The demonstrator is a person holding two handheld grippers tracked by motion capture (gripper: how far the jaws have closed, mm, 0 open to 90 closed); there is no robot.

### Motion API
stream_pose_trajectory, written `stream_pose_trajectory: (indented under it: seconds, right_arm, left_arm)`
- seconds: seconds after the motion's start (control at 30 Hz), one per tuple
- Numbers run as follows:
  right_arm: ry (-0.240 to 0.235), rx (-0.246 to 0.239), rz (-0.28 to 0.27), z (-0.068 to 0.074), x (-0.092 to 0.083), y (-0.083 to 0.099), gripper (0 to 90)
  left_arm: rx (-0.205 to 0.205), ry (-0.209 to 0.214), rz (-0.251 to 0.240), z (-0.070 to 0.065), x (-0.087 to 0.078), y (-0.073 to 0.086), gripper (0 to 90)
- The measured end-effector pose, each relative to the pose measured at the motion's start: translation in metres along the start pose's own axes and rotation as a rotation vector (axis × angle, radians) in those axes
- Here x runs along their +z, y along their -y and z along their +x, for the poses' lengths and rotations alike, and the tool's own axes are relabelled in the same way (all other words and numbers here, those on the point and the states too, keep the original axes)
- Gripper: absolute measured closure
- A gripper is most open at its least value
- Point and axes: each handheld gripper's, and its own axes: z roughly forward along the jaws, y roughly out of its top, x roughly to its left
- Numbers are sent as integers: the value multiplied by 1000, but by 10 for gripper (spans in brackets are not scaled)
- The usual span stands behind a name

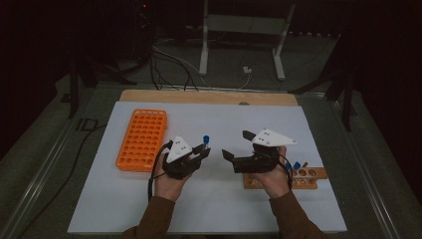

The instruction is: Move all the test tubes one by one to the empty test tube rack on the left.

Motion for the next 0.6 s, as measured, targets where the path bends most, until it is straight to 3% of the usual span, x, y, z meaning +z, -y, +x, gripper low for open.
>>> stream_pose_trajectory:
  seconds: [0.6]
  right_arm:
    - [135, 62, -23, -47, -44, 25, 3]
  left_arm:
    - [-44, -109, -21, 40, -39, 16, 767]
